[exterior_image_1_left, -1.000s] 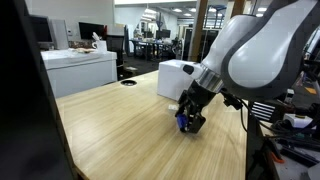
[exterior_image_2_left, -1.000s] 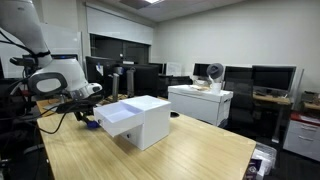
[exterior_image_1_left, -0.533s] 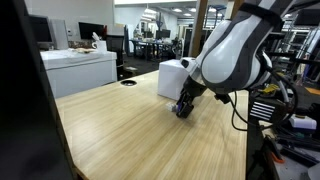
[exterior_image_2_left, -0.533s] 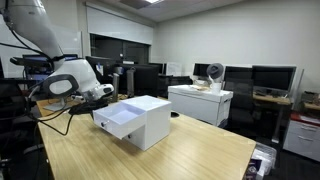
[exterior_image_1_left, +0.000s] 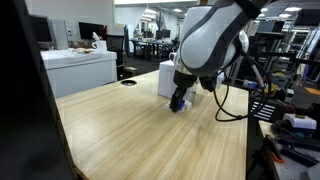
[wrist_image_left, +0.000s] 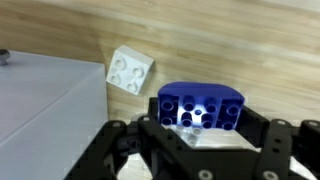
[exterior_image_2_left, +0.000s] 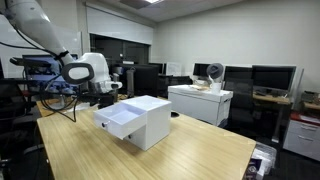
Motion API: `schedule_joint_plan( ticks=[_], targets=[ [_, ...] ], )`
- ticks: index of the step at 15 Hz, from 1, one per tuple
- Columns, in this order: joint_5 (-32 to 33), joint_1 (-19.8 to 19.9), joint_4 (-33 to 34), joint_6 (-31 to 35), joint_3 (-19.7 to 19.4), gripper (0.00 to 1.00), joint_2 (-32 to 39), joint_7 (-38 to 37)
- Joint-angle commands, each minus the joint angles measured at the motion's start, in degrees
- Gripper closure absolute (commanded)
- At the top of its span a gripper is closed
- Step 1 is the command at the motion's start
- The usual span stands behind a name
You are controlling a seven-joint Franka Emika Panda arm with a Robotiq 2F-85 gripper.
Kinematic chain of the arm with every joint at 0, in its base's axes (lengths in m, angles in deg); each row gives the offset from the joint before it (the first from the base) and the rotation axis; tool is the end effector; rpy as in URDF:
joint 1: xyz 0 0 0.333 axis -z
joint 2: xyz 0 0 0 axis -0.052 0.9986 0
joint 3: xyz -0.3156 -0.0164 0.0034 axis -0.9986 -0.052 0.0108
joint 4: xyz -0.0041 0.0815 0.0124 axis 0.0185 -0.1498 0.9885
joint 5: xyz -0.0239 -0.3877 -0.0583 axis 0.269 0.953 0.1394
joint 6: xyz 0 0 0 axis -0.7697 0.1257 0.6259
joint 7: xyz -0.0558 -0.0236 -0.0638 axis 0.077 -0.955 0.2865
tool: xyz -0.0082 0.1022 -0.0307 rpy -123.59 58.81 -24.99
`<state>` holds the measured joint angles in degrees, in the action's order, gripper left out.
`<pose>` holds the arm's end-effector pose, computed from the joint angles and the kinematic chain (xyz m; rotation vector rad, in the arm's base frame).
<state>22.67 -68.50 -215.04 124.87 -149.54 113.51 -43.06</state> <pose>0.4747 -0.0178 0.2389 2.9643 0.0601 0.1945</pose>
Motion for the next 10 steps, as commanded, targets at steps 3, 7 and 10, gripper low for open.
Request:
schedule_joint_plan(
  ticks=[3, 7, 10],
  targets=[
    [4.93, -16.56, 5.72, -15.41, -18.33, 0.55, 0.42, -12.19],
    [3.73, -23.81, 8.74, -21.03, -29.11, 0.55, 2.17, -14.10],
    [10.47, -28.19, 9.58, -22.53, -36.44, 0.55, 0.27, -20.46]
  ],
)
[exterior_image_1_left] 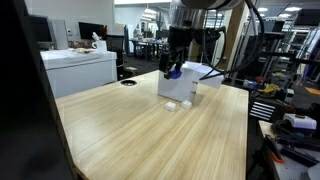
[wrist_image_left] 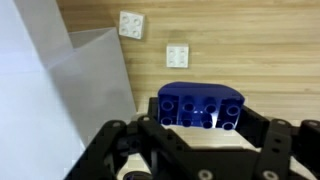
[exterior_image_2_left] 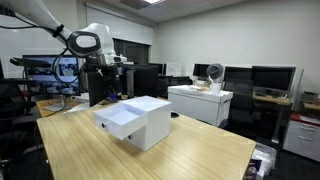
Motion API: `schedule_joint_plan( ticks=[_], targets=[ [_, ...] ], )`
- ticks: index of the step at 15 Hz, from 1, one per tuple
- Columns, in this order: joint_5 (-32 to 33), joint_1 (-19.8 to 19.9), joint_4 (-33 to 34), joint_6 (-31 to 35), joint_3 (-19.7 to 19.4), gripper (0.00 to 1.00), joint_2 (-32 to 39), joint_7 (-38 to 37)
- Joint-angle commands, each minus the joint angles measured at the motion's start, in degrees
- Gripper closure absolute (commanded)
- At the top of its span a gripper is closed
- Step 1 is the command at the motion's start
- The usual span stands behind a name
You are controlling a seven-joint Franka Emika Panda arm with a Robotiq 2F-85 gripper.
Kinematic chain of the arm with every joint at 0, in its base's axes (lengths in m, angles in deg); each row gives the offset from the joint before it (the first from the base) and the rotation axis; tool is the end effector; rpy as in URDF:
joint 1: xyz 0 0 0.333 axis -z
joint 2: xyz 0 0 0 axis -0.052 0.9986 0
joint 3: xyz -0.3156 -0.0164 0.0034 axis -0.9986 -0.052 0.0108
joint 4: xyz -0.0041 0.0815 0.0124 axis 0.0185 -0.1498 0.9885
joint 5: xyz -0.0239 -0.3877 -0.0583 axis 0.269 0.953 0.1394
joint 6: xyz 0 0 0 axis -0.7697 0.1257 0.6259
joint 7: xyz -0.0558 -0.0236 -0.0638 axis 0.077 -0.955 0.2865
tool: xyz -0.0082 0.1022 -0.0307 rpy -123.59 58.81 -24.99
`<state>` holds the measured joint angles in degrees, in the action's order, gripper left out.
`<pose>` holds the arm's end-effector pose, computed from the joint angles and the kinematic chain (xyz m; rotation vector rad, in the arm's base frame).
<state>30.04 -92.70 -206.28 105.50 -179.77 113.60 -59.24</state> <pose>0.5055 -0.0142 0.3638 2.9916 -0.2716 0.2330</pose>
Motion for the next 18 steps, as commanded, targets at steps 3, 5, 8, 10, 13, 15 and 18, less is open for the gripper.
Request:
schedule_joint_plan(
  ticks=[3, 5, 8, 10, 13, 15, 18],
  targets=[
    [0.55, -7.76, 1.43, -7.13, -14.08, 0.55, 3.10, -3.40],
    [-1.20, -9.12, 1.06, -8.73, -17.87, 0.55, 5.08, -2.47],
    [-1.85, -9.00, -0.06, -10.34, -21.89, 0.55, 7.62, -1.43],
    [-1.71, -8.28, -0.98, -10.62, -23.62, 0.55, 8.53, -0.58],
    [-1.25, -7.36, -3.41, -9.80, -25.65, 0.55, 9.21, 1.37],
    [-2.34, -7.37, -5.55, -8.46, -27.40, 0.55, 8.59, 4.19],
    [-5.00, -7.18, -8.51, -5.81, -29.51, 0.55, 7.10, 9.46]
  ],
)
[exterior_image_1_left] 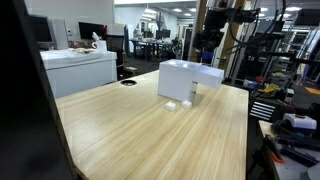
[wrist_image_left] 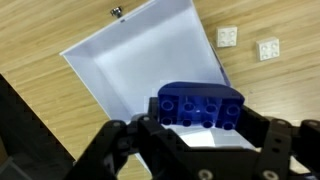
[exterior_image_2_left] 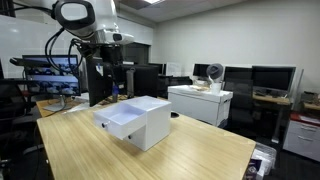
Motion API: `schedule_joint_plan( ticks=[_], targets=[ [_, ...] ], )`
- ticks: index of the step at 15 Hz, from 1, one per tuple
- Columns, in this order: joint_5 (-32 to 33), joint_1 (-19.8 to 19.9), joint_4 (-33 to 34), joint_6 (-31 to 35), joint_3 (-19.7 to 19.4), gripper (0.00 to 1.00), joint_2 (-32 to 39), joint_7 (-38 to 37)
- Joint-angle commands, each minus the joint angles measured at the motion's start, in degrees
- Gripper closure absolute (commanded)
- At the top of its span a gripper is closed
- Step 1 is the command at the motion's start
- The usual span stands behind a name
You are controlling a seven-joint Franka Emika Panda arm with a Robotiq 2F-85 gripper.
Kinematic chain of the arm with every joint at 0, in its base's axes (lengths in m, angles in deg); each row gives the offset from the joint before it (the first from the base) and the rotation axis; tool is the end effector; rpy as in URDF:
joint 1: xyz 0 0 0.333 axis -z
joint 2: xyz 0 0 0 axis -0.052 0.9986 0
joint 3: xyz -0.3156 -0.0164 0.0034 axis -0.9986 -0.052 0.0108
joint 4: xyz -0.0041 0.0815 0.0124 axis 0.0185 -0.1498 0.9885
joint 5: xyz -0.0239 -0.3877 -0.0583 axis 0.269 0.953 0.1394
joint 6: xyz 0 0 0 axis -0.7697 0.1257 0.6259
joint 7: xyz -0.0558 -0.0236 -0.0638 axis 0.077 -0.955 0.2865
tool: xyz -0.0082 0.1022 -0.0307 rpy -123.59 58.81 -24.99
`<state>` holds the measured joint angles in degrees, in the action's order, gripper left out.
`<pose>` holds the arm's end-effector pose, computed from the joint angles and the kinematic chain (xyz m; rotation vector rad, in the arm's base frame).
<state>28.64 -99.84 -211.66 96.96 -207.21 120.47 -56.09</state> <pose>0.4246 -0.1557 0.4273 2.9187 -0.7375 0.2386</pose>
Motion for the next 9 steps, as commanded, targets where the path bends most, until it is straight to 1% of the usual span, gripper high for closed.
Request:
schedule_joint_plan(
  ticks=[1, 4, 9],
  targets=[
    [-4.77, -0.16, -3.80, 3.43, -2.80, 0.55, -0.48, 8.78],
    [-7.16, 0.06, -5.77, 5.48, -4.05, 0.55, -1.71, 15.68],
    [-9.07, 0.94, -7.02, 7.16, -4.25, 0.55, -4.30, 23.74]
  ],
)
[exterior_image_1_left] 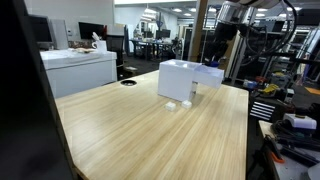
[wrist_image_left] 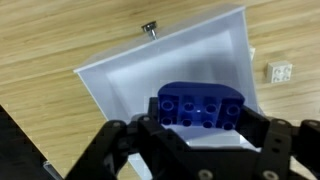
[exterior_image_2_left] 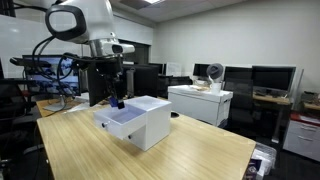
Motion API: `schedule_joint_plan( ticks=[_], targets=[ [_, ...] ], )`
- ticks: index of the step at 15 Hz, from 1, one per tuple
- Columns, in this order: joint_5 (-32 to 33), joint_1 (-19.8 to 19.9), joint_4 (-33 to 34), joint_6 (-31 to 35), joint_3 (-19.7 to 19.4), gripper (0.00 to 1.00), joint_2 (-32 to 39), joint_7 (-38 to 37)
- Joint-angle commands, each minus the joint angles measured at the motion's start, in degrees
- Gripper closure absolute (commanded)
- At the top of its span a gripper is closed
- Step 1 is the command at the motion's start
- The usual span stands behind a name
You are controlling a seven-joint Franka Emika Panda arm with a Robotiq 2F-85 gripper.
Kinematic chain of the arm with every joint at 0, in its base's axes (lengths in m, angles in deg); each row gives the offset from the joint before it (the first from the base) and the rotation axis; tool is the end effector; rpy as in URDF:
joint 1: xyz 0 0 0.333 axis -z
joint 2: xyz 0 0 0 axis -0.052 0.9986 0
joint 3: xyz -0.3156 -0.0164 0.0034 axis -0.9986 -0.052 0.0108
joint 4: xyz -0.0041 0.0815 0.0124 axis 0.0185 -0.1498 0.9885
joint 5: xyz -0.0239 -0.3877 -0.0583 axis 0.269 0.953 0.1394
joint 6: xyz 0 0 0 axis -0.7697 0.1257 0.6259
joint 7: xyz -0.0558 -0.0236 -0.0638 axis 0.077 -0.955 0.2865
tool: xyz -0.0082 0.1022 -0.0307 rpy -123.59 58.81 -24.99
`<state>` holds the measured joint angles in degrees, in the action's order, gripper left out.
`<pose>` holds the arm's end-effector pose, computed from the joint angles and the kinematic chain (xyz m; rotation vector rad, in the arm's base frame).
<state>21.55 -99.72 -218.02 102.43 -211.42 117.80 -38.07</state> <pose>0.3857 -0.1956 0.3906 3.0370 -0.5666 0.2946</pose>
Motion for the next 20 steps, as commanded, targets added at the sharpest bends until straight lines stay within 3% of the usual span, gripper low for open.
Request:
schedule_joint_plan(
  ticks=[1, 6, 7, 8, 9, 12, 20],
  targets=[
    [-2.20, 1.07, -0.63, 1.88, -0.01, 0.55, -2.41, 7.75],
    [-3.03, 3.70, -0.82, 2.00, 1.61, 0.55, -3.71, 13.76],
    [-3.07, 4.30, -0.80, 1.70, 2.13, 0.18, -3.69, 14.25],
    [-3.41, 4.80, -0.88, 1.80, 2.70, 0.06, -3.44, 14.88],
    [-3.70, 5.10, -0.85, 1.82, 3.22, 0.01, -2.90, 15.11],
    [-3.82, 5.36, 0.23, 0.75, 4.77, 0.00, 0.04, 12.61],
    [-13.34, -2.62, 3.71, -3.17, 3.60, 0.00, 2.97, 14.40]
  ],
)
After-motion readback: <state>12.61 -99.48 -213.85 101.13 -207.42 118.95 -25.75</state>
